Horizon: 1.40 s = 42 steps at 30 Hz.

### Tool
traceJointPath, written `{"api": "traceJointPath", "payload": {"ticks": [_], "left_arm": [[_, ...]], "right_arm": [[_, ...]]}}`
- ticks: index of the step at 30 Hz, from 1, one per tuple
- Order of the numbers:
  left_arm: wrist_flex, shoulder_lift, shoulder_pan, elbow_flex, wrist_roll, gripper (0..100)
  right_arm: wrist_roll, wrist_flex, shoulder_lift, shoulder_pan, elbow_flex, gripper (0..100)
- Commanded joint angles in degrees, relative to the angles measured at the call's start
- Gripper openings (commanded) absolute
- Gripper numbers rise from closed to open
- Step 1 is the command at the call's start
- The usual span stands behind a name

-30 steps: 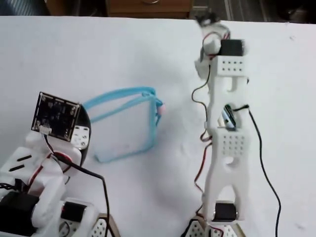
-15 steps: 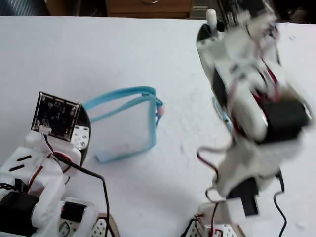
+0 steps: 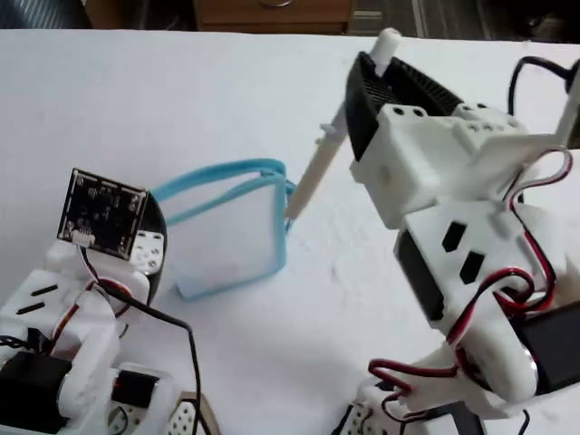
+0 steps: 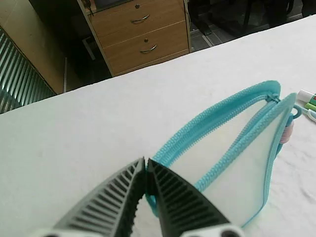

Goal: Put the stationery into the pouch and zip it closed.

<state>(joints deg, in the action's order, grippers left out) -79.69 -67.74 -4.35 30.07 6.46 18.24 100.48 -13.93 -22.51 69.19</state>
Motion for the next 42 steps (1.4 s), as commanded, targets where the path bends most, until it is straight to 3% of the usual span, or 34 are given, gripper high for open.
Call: {"api": "traceJointPath", "payload": {"ticks": [1,13,29,37,42], "left_arm": [[-1.4,0.5,-0.8,0.5,0.5,2],[-1.4,0.5,-0.7,0.5,0.5,2],[-1.1,0.5,-0.7,0.5,0.6,2],[-1.1,0.5,-0.7,0.5,0.6,2],[-1.1,0.5,-0.7,0.5,0.6,2]], "right_arm": [[1.1,0.1,-0.4,-1.8,0.4,1.7],[0.9,-9.1,-0.3,-11.8,0.0,1.7],[0.9,-19.6,16.6,-12.2,0.5,1.8],[-1.0,-19.2,20.0,-12.2,0.7,1.8],[-8.8,-11.7,11.8,-14.6,0.1,1.7]]}}
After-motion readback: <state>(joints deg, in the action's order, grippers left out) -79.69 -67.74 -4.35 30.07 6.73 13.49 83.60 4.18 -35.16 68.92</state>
